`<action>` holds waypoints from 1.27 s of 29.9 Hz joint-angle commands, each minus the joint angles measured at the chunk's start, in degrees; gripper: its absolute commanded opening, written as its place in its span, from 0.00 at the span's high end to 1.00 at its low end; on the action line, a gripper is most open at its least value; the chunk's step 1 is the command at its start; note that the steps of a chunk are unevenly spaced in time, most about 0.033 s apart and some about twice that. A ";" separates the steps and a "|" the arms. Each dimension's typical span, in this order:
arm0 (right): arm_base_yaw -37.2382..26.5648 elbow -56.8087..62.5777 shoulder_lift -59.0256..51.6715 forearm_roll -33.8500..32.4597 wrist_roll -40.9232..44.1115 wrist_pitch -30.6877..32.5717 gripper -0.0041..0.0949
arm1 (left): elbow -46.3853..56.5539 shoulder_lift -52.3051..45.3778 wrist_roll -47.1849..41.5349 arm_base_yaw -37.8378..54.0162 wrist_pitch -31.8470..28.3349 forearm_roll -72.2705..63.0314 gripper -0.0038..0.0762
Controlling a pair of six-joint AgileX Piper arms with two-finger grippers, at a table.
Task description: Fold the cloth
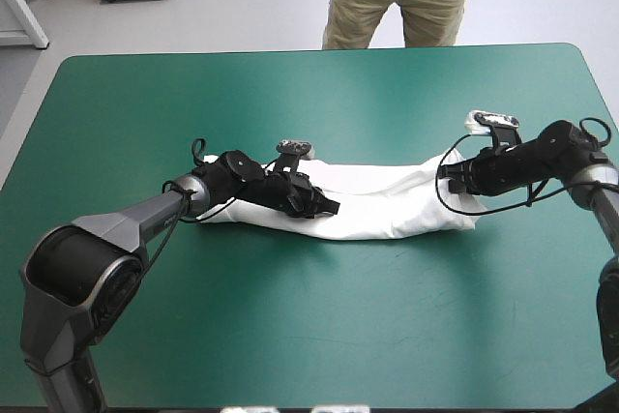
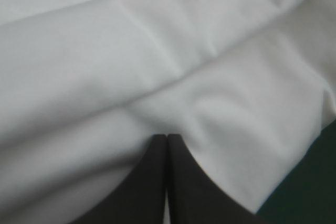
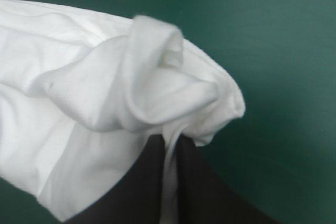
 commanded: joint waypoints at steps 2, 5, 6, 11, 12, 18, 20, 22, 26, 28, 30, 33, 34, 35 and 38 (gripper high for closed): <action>0.03 -3.75 -5.99 4.81 -0.90 2.63 0.97 | -0.85 -2.72 -0.27 -0.06 -0.36 0.06 0.96; 1.47 -6.55 -6.64 5.31 -0.42 4.47 0.97 | -0.85 -6.75 -0.16 1.12 -0.39 0.62 0.96; 2.23 -7.40 -6.64 5.20 -0.14 5.17 0.97 | -0.85 -8.36 -0.16 1.97 -0.09 1.05 0.96; 9.81 -15.25 -6.64 4.35 3.53 5.83 0.97 | -1.38 -21.21 -9.39 9.41 0.20 15.51 0.96; 11.84 -16.98 -6.41 4.05 4.36 5.53 0.97 | -1.90 -23.83 -12.24 11.51 1.46 19.90 0.96; 23.10 -28.90 -0.75 0.22 11.35 5.51 0.97 | -5.48 -35.58 -24.02 23.00 9.66 38.74 0.96; 26.28 -33.14 2.05 -1.61 13.80 5.76 0.97 | -5.50 -39.05 -25.43 25.31 10.48 41.64 0.96; 29.64 -38.21 5.48 -3.06 15.81 6.27 0.97 | -5.50 -41.94 -26.12 27.10 11.69 42.96 0.96; 36.00 -49.46 12.82 -8.06 20.56 7.84 0.97 | -5.50 -45.87 -26.12 27.90 13.35 43.73 0.96; 38.48 -54.96 17.04 -10.27 22.58 9.46 0.97 | -5.50 -46.78 -26.12 27.90 14.03 43.73 0.96; 40.55 -60.44 20.95 -12.33 24.04 10.92 0.97 | -5.50 -47.37 -26.12 27.90 14.73 43.73 0.96; 42.58 -68.85 26.82 -14.32 26.54 13.10 0.97 | -5.50 -47.37 -26.12 27.90 15.70 43.62 0.96; 43.03 -71.31 28.82 -14.44 27.10 13.63 0.97 | -5.38 -47.37 -26.43 27.90 15.87 43.62 0.96; 43.43 -73.18 30.33 -14.44 27.52 14.06 0.97 | -5.38 -47.37 -26.97 27.90 16.15 43.62 0.96; 44.09 -78.46 35.11 -12.44 27.83 14.54 0.97 | -5.28 -47.37 -27.25 27.90 16.60 43.62 0.96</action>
